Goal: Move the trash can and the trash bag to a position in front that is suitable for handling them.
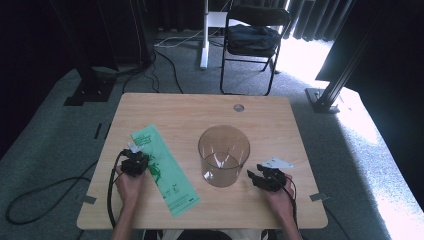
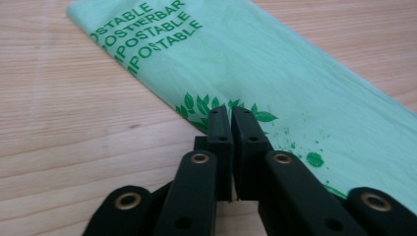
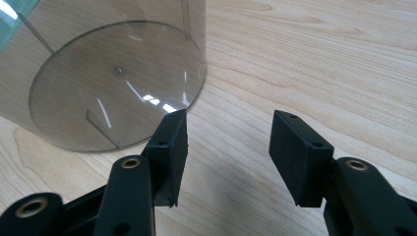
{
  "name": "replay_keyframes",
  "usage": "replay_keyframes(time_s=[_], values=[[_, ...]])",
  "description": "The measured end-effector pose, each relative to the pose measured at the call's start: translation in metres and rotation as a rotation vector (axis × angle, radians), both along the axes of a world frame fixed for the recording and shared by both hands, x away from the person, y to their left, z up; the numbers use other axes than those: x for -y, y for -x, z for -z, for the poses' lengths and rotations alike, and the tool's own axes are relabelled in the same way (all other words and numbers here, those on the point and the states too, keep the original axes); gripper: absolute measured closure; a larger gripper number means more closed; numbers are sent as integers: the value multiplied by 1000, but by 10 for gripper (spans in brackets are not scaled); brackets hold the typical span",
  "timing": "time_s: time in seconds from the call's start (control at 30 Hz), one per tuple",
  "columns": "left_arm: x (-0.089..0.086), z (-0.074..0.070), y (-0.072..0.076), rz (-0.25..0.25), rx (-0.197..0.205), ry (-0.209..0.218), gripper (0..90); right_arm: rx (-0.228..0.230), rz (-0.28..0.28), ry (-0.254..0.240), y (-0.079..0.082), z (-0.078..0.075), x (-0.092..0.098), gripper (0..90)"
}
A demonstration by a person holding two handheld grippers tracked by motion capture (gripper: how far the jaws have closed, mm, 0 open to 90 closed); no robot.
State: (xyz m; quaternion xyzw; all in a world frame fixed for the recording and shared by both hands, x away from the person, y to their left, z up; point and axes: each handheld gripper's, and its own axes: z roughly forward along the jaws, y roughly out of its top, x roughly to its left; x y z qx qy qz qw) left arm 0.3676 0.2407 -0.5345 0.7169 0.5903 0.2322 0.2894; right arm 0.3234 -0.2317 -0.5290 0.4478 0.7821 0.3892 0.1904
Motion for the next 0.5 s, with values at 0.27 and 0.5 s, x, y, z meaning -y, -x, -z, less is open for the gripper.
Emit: replay_keyframes(time_s=[0.27,0.5], values=[[-13,-2,-1,-48,-3,23,825,-2,-1,3,0,1,0,485],[-1,-10,-5,-26,15,39,748,-2,-1,4,0,1,0,486]])
